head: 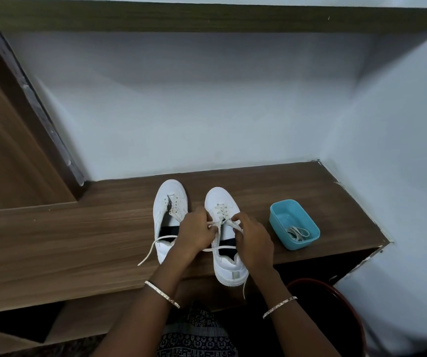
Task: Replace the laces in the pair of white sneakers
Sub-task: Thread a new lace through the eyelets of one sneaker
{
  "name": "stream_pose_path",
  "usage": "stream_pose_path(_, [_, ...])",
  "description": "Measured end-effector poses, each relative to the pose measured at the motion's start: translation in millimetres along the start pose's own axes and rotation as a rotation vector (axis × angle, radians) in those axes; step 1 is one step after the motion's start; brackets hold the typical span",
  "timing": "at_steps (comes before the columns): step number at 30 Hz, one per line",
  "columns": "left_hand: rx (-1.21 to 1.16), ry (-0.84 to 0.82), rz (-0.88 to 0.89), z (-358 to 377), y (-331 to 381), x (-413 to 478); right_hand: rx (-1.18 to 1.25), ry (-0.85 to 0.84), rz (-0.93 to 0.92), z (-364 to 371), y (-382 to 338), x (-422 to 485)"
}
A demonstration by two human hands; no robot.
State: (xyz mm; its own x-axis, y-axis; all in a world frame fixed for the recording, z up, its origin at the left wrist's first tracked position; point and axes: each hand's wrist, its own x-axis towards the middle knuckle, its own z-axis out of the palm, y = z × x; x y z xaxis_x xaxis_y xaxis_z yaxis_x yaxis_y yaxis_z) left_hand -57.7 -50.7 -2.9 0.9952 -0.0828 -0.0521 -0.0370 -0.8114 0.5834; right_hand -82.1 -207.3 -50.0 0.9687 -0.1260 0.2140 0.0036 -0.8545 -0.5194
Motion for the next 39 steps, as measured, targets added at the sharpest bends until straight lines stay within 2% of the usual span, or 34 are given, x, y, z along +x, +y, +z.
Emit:
stream_pose_path(2, [0.134, 0.019, 0.038, -1, -4, 3, -0.001, 0.0, 0.016, 0, -2, 0])
stream_pose_path(3, [0.124, 0.033, 0.051, -1, -9, 2, 0.0, -0.002, 0.02, 1, -2, 1])
stream_pose_path(6, [-0.085, 0.027, 0.042, -2, -21, -2, -0.008, -0.001, 0.028, 1, -3, -1])
stream_pose_path(8, [-0.188, 0.103, -0.006, 0, -23, -5, -0.018, 0.002, 0.034, 1, -4, -1])
stream_pose_path(11, [-0.086, 0.275, -0.074, 7, -15, -9, -0.015, 0.018, 0.047, 2, -6, -2])
stream_pose_path(13, [0.013, 0.311, -0.112, 12, -9, -11, -0.018, 0.027, 0.063, 3, -6, -2])
stream_pose_path(16, [0.001, 0.227, -0.15, 9, -4, -17, -0.019, 0.031, 0.087, 4, -6, -2])
stream_pose_path(19, [-0.286, -0.013, -0.148, -6, -5, -23, 0.021, 0.04, 0.088, 3, -5, 0])
stream_pose_path(20, [-0.324, -0.047, -0.151, -10, -5, -27, 0.046, 0.039, 0.078, 3, -2, 1])
stream_pose_path(22, [-0.192, 0.027, -0.106, -14, -8, -31, 0.128, 0.026, 0.06, 2, 3, 2])
stream_pose_path(24, [0.027, 0.201, -0.035, -13, -12, -35, 0.278, 0.013, 0.073, -3, 5, 1])
stream_pose_path(26, [0.053, 0.304, -0.011, -11, -11, -36, 0.379, 0.048, 0.021, -10, 5, -4])
stream_pose_path(27, [0.037, 0.303, -0.018, -11, -11, -35, 0.361, 0.051, -0.038, -14, 4, -8])
stream_pose_path(30, [0.009, 0.226, -0.009, -8, -9, -32, 0.02, -0.064, -0.183, -22, 2, -17])
stream_pose_path(32, [-0.009, 0.195, 0.012, -7, -10, -30, -0.125, -0.153, -0.168, -28, -1, -17])
stream_pose_path(34, [-0.04, 0.195, 0.031, -7, -9, -31, -0.095, -0.214, -0.157, -35, -8, -15])
stream_pose_path(37, [-0.12, 0.225, 0.029, -10, -9, -34, 0.111, -0.2, -0.17, -45, -20, -10])
stream_pose_path(39, [-0.153, 0.261, 0.008, -14, -12, -31, 0.132, -0.26, -0.197, -51, -26, -8])
